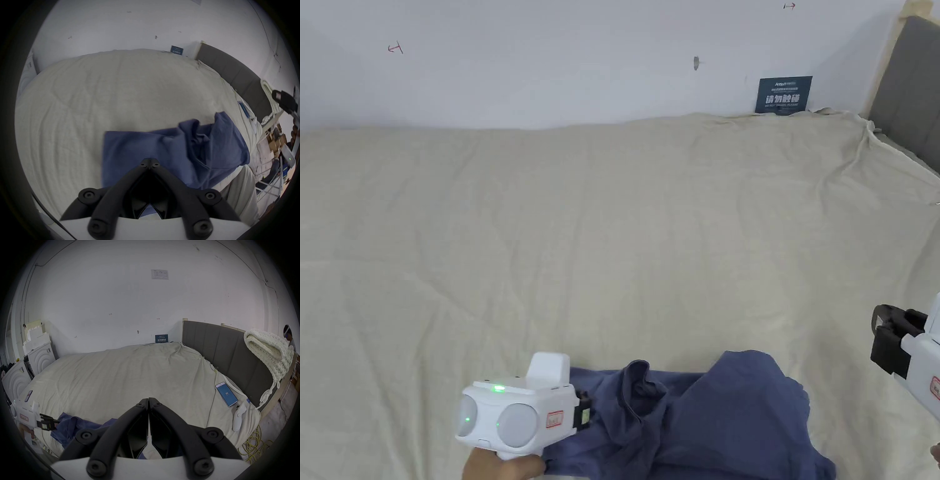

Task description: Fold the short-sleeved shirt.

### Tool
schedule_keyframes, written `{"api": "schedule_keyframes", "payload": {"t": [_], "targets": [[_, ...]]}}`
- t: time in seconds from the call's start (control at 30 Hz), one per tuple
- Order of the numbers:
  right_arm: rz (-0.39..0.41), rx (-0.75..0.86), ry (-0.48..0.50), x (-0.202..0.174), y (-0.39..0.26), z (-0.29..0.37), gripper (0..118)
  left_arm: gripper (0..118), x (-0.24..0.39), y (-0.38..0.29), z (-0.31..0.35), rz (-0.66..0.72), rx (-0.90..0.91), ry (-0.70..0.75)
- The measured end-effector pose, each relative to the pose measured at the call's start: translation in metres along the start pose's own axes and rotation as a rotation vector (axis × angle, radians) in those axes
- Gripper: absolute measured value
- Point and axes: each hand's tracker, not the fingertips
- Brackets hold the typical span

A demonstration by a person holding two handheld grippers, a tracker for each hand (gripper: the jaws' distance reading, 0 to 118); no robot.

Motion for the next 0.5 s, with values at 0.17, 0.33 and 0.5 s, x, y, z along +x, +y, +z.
{"api": "schedule_keyframes", "payload": {"t": [0.17, 0.33, 0.5], "targets": [[-0.013, -0.008, -0.017, 0.009, -0.004, 0.002, 0, 0, 0.035, 0.002, -0.020, -0.051, -0.013, -0.038], [-0.022, -0.013, -0.033, 0.019, -0.006, 0.004, 0, 0, 0.066, 0.001, -0.036, -0.094, -0.034, -0.068], [-0.032, -0.011, -0.051, 0.027, -0.007, 0.008, 0, 0, 0.078, -0.002, -0.055, -0.082, -0.071, -0.096]]}}
